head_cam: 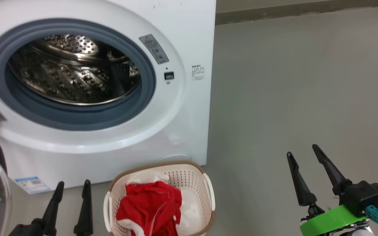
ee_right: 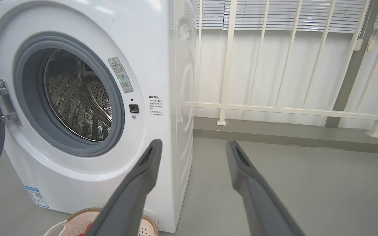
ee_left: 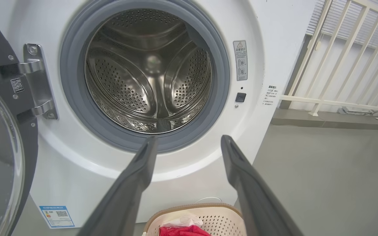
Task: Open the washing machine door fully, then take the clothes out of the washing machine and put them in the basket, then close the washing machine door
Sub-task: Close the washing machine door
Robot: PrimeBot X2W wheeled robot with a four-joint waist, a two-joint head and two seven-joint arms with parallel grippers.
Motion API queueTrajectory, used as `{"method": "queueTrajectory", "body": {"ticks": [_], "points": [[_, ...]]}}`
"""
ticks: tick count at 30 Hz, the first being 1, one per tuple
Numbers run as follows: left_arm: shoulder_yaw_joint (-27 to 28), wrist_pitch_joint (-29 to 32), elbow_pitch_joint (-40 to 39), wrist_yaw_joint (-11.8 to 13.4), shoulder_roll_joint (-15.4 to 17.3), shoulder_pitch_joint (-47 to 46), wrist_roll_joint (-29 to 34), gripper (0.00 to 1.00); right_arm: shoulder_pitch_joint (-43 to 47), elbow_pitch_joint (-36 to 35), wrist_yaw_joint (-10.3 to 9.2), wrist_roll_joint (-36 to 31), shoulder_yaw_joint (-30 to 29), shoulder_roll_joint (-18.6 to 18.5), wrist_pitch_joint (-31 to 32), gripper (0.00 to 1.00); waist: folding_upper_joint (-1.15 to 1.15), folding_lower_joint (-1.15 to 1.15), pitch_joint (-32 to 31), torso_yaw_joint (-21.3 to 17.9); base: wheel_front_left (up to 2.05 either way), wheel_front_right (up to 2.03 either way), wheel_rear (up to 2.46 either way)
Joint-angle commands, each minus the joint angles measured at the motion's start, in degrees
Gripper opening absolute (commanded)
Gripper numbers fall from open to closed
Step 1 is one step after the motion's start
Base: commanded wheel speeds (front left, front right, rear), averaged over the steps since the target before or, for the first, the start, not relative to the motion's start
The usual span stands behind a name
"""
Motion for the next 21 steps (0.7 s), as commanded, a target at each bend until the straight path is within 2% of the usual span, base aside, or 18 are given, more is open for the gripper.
{"method": "queueTrajectory", "body": {"ticks": [1, 10, 21], "points": [[1.8, -0.45, -1.56, -0.28, 0.68, -1.34, 0.34, 1.0, -1.21, -1.18, 0.26, 0.65, 1.23, -0.8, -0.36, 1.0, 0.0, 0.0, 0.07, 0.06, -2.09, 2.09, 0.0], [1.93, -0.45, -3.89, -0.3, 0.98, -0.8, 0.76, 1.0, -1.9, -1.17, 0.26, 0.7, 1.18, -0.87, -0.36, 1.0, 0.0, 0.0, 0.19, 0.81, -1.41, 1.41, 0.0], [2.58, -0.45, -3.34, 0.04, 0.79, -0.57, 2.59, 1.0, -1.92, -1.1, 0.26, 0.69, 1.55, -0.44, -0.36, 1.0, 0.0, 0.0, 0.01, 1.88, -0.21, 0.21, 0.0]]}}
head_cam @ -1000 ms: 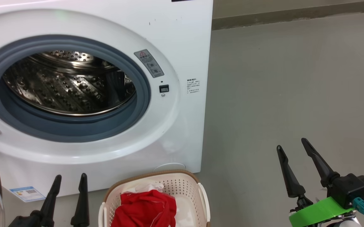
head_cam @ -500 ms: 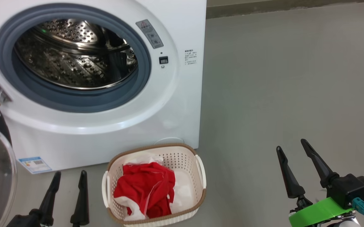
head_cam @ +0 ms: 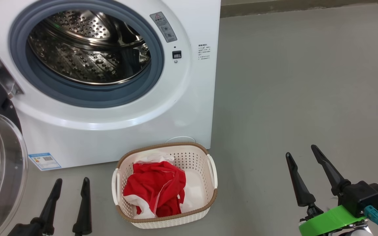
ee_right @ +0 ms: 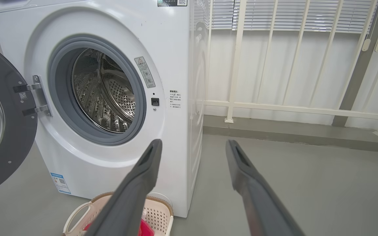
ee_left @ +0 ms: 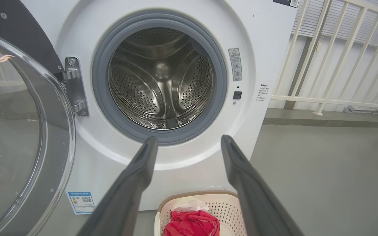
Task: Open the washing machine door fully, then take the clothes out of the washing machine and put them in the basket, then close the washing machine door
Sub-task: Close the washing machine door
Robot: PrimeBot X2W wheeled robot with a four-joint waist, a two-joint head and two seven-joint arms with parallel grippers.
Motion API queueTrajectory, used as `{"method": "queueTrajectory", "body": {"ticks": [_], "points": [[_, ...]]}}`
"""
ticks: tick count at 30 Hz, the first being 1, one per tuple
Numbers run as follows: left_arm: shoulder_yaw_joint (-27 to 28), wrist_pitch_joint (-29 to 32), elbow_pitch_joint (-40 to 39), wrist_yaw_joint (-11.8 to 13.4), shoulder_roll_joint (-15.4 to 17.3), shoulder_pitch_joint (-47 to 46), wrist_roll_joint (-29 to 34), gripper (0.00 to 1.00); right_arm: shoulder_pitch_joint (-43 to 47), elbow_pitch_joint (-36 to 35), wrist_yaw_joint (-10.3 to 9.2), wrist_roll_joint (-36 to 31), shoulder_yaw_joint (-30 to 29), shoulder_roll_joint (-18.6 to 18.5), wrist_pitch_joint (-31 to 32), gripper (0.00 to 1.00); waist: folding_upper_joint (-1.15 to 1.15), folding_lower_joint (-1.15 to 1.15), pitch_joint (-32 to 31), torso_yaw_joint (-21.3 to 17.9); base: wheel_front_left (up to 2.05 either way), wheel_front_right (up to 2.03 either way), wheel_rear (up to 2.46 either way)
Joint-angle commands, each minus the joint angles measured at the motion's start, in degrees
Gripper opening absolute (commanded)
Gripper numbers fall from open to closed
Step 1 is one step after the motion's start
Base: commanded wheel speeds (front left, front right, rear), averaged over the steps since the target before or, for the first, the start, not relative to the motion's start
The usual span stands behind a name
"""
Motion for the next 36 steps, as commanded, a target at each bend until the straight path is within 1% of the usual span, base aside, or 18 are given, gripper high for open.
{"method": "queueTrajectory", "body": {"ticks": [1, 5, 11, 17, 18, 25, 36], "points": [[2.15, -0.45, -1.22, 0.01, 0.69, -0.74, 0.56, 1.0, -1.96, -1.19, 0.26, 0.68, 1.42, -0.45, -0.36, 1.0, 0.0, 0.0, 0.0, 0.14, 0.0, 0.0, 0.0], [2.23, -0.45, -1.08, 0.27, 0.45, -0.78, 1.11, 1.0, -2.22, -1.1, 0.26, 0.7, 1.75, -0.29, -0.36, 1.0, 0.0, 0.0, -0.01, 0.94, 0.0, 0.0, 0.0], [2.48, -0.45, -1.95, 1.16, 0.04, -0.98, 1.51, 1.0, -2.72, -1.11, 0.26, 0.47, 2.27, -0.19, -0.36, 1.0, 0.0, 0.0, 0.18, 3.57, 0.0, 0.0, 0.0], [2.7, -0.45, -3.32, 1.51, -0.22, -1.0, 1.71, 1.0, -2.95, -0.95, 0.26, 0.49, 2.74, -0.28, -0.36, 1.0, 0.0, 0.0, -0.1, 8.18, 0.0, 0.0, 0.0], [2.7, -0.45, -3.32, 1.51, -0.22, -1.0, 1.71, 1.0, -2.95, -0.95, 0.26, 0.49, 2.74, -0.28, -0.36, 1.0, 0.0, 0.0, -0.1, 8.18, 0.0, 0.0, 0.0], [3.1, -0.45, -4.0, 2.14, -0.32, -0.2, 2.15, 1.0, -3.0, -0.46, 0.26, 0.74, 3.62, -0.36, -0.36, 1.0, 0.0, 0.0, -0.91, 13.75, 0.0, 0.0, 0.0], [2.48, -0.29, -4.3, 3.62, -0.19, 0.27, 3.04, 1.0, -3.43, -0.44, 0.26, 0.79, 4.97, -0.6, -0.36, 1.0, 0.0, 0.0, -1.48, 21.14, 0.0, 0.0, 0.0]]}}
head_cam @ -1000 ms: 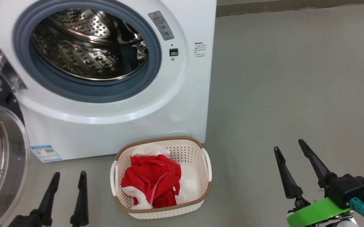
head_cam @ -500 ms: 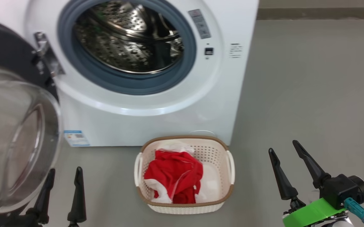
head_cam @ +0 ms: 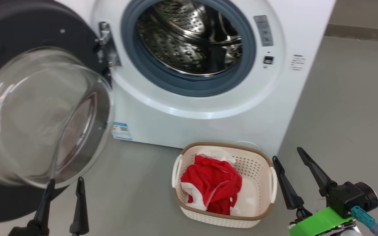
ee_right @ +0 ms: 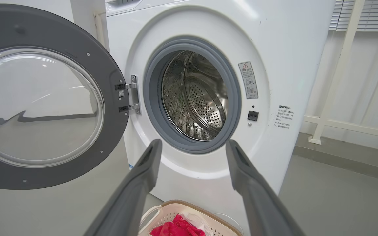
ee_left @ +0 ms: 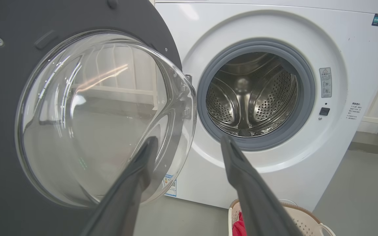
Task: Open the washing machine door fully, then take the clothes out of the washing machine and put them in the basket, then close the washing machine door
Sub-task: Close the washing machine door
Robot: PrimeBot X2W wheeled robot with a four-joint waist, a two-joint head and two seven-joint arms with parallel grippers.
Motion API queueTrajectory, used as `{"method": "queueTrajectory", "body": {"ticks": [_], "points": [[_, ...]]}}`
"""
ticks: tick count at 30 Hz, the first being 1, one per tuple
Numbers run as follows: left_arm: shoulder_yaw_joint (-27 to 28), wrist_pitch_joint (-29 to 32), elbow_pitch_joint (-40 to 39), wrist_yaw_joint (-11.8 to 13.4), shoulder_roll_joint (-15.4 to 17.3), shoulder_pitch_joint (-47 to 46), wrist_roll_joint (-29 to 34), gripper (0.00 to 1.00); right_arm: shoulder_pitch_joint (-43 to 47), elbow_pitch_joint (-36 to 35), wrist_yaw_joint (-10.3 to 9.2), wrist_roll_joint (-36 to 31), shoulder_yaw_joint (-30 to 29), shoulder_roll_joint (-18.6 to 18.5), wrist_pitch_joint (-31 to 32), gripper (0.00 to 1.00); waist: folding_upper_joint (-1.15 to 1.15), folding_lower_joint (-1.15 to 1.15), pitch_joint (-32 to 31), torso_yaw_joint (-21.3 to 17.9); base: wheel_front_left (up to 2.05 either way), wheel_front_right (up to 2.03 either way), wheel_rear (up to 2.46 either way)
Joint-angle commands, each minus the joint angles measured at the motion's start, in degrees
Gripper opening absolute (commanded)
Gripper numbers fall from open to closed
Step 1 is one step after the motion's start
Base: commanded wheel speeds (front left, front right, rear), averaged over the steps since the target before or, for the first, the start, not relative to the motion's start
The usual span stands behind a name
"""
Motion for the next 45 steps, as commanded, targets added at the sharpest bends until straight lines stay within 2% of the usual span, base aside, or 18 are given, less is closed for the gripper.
{"method": "queueTrajectory", "body": {"ticks": [1, 15, 21, 32, 33, 34, 35, 39, 45], "points": [[1.5, -0.22, -1.95, 0.59, 0.62, -0.78, 0.68, 1.0, -2.56, -1.38, 0.26, 0.82, 1.32, -0.58, -0.36, 1.0, 0.0, 0.0, -0.54, 3.39, 0.0, 0.0, 0.0], [1.28, 0.56, -3.99, 2.16, 1.07, -0.01, 0.77, 1.0, -2.48, -1.65, 0.26, 0.9, 1.82, -0.5, -0.36, 1.0, 0.0, 0.0, -0.58, 10.98, 0.0, 0.0, 0.0], [1.78, 0.46, -5.16, 3.39, 1.02, 0.8, 0.61, 1.0, -3.14, -1.48, 0.26, 0.94, 2.62, -0.6, -0.36, 1.0, 0.0, 0.0, -0.05, 11.54, 0.0, 0.0, 0.0], [1.75, 0.34, -4.98, 4.16, 1.3, 0.66, 0.52, 1.0, -3.09, -1.36, 0.26, 1.16, 2.78, -0.92, -0.36, 1.0, 0.0, 0.0, 0.07, 11.45, 0.0, 0.0, 0.0], [1.65, 0.3, -5.08, 4.15, 1.34, 0.47, 0.54, 0.8, -3.01, -1.37, 0.26, 1.11, 2.66, -0.91, -0.36, 1.0, 0.0, 0.0, 0.07, 11.42, 0.0, 0.0, 0.0], [1.65, 0.27, -5.17, 4.18, 1.35, 0.27, 0.48, 0.17, -2.94, -1.39, 0.26, 0.9, 2.45, -0.9, -0.36, 1.0, 0.0, 0.0, 0.08, 11.4, 0.0, 0.0, 0.0], [1.62, 0.25, -5.19, 4.18, 1.38, 0.08, 0.42, 0.0, -2.88, -1.45, 0.26, 0.68, 2.25, -0.87, -0.36, 1.0, 0.0, 0.0, 0.11, 11.38, 0.0, 0.0, 0.0], [2.52, 0.05, -6.26, 4.16, 1.48, -2.63, -1.14, 0.0, -2.86, -1.54, 0.26, 0.29, 1.88, -0.85, -0.36, 1.0, 0.0, 0.0, 0.37, 11.23, 0.0, 0.0, 0.0], [6.11, -0.22, -8.02, 6.83, 3.68, -12.56, -1.2, 0.0, -2.75, -1.73, 0.26, 0.0, 1.24, -0.84, -0.36, 1.0, 0.0, 0.0, 0.08, 10.96, 0.0, 0.0, 0.0]]}}
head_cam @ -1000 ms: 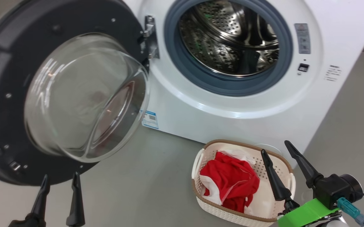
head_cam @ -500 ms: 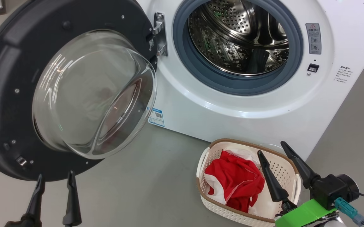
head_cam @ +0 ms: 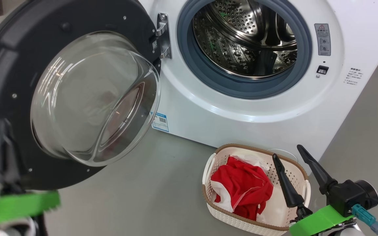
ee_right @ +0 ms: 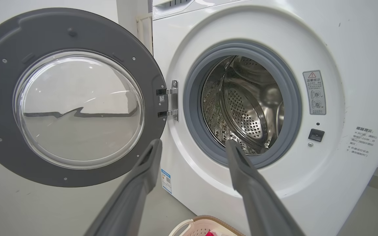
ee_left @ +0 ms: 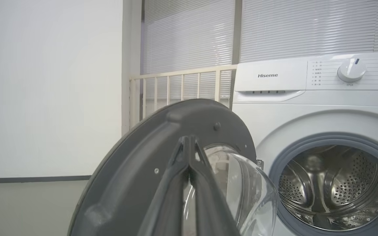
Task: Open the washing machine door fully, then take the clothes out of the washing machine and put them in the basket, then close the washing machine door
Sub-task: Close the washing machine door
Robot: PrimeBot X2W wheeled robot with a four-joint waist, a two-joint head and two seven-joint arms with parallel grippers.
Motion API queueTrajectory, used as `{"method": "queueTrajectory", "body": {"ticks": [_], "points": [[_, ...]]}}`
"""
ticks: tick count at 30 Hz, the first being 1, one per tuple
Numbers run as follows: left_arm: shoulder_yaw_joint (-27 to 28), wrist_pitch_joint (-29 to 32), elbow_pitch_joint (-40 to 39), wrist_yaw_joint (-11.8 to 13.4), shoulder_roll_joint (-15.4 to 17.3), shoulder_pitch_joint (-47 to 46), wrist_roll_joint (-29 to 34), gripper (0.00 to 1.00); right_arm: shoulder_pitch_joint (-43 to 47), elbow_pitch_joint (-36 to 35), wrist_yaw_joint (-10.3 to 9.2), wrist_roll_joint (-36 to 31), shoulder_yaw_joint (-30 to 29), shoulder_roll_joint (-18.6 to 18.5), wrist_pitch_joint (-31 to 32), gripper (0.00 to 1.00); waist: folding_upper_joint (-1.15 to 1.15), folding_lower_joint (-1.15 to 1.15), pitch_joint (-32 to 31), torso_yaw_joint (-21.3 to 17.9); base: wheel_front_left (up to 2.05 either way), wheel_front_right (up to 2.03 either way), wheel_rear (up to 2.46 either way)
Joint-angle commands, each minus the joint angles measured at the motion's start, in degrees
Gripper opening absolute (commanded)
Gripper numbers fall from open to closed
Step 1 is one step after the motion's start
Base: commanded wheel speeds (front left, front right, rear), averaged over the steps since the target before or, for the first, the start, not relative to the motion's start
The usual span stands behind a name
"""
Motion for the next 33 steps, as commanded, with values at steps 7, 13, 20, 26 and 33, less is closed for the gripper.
{"method": "queueTrajectory", "body": {"ticks": [7, 13, 20, 26, 33], "points": [[7.01, -0.63, 3.0, -0.07, 5.56, -15.68, -4.14, 0.0, -2.6, -1.46, 0.26, -1.58, 0.21, -0.36, -0.36, 1.0, 0.0, 0.0, 0.2, -1.38, 0.0, 0.0, 0.0], [13.55, -0.68, 17.51, -0.19, 10.41, -28.12, -7.88, 0.0, -2.45, -1.15, 0.26, -2.64, -0.89, -0.09, -0.36, 1.0, 0.0, 0.0, 0.68, -2.44, 0.0, 0.0, 0.0], [18.38, 6.11, 36.3, 0.66, 13.42, -38.52, -15.6, 0.0, -2.47, -0.57, 0.26, -3.12, -1.22, 0.02, -0.36, 1.0, 0.0, 0.0, 0.89, -3.22, 0.0, 0.0, 0.0], [21.37, 12.81, 46.64, 1.25, 15.01, -44.3, -21.02, 0.0, -2.52, 0.51, 0.26, -3.38, -0.91, -0.33, -0.36, 1.0, 0.0, 0.0, 1.17, -3.3, 0.0, 0.0, 0.0], [24.55, 25.05, 57.11, -0.31, 18.06, -48.99, -27.77, 0.0, -3.31, 1.08, 0.26, -3.24, 0.28, -0.94, -0.36, 1.0, 0.0, 0.0, 1.84, -4.45, 0.0, 0.0, 0.0]]}}
